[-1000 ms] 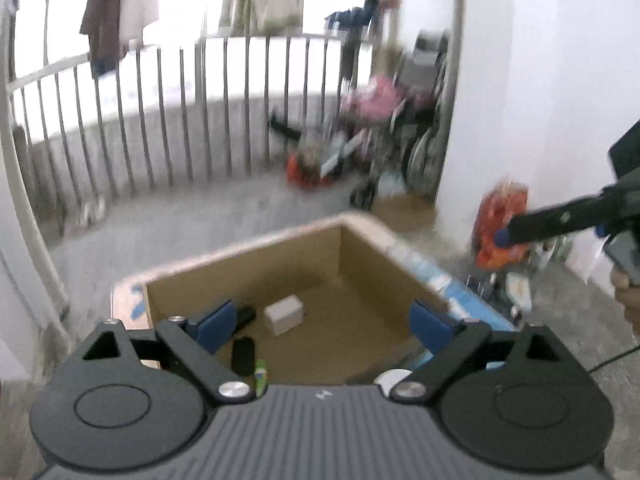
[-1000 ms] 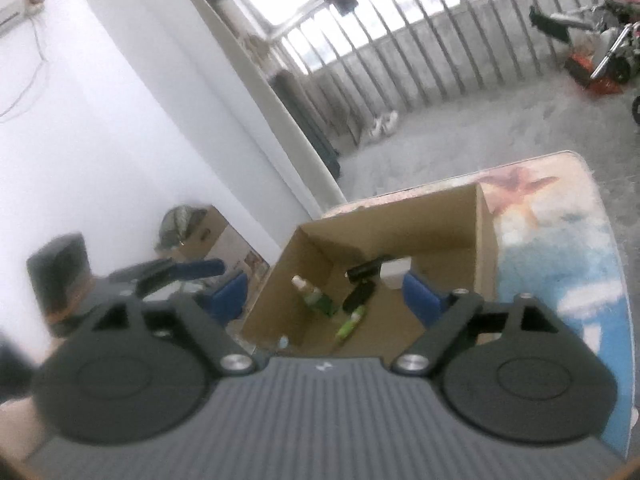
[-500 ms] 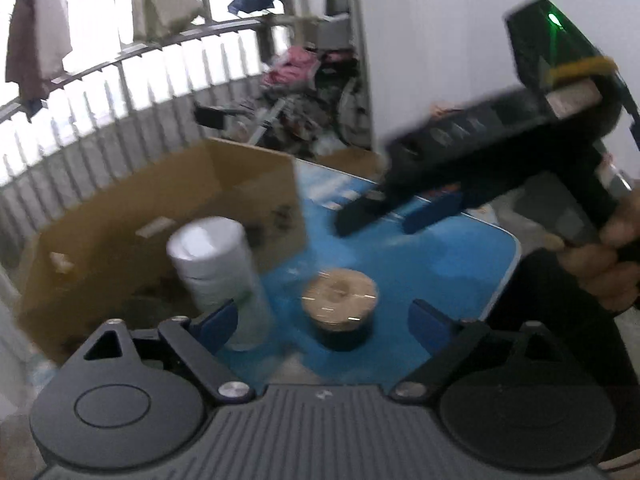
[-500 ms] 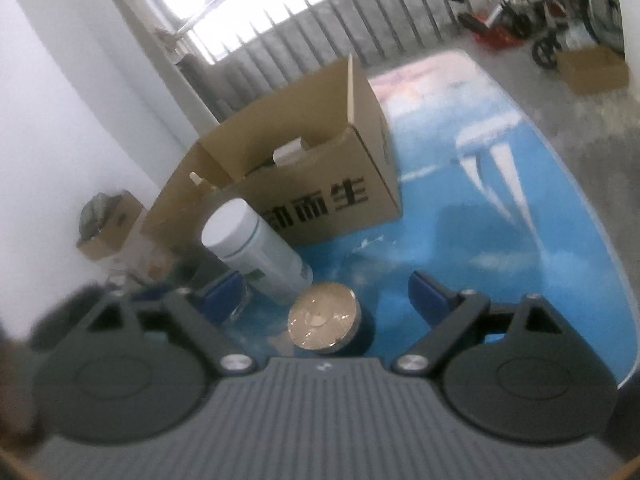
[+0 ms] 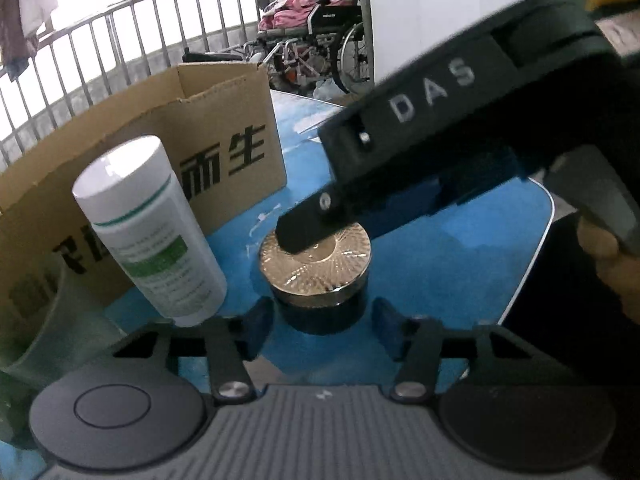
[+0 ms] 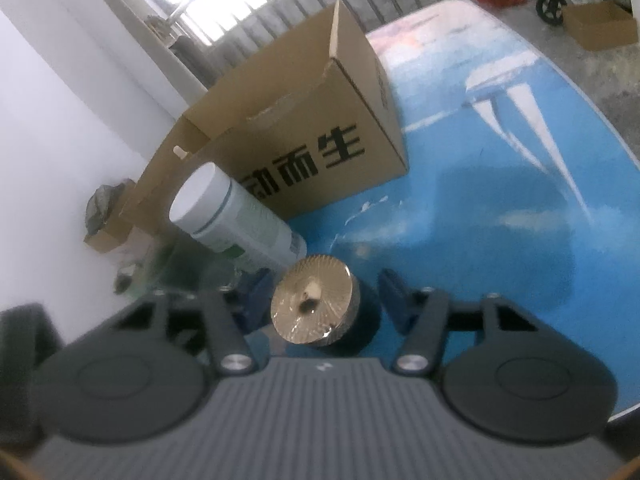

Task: Organize rigid objects
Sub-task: 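Move the right gripper back over the table to the gold-lidded jar, then close the right gripper around the gold-lidded jar and lift it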

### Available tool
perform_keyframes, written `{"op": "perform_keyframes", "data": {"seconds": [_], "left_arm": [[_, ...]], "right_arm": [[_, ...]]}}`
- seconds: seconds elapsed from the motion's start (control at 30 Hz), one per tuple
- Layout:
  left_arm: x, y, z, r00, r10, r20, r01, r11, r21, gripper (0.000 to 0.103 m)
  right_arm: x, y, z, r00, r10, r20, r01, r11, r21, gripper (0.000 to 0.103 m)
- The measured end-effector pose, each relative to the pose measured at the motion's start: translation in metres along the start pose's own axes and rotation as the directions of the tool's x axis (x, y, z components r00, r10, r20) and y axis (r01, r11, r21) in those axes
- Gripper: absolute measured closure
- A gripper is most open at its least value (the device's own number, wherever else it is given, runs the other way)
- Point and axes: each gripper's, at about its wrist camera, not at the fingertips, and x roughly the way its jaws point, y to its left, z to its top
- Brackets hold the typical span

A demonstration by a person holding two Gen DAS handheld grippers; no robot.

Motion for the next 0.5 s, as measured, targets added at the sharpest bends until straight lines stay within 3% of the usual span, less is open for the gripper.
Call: {"op": "perform_keyframes", "data": {"seconds": [0.07, 0.5], "left_arm": [[0.002, 0.003, 0.000, 1.000, 0.006, 0.002, -0.006, 1.000, -0.010, 0.052], [-0.031, 0.033, -0.014, 0.997, 0.031, -0.072, -0.038, 0.994, -0.100, 0.052]], "right_arm": [[0.003, -0.001, -0.003, 1.000, 0.012, -0.006, -0.012, 1.000, 0.004, 0.055], [0.012, 0.032, -0.018, 0.996, 0.060, -0.066, -0.064, 0.996, -0.059, 0.053]]}}
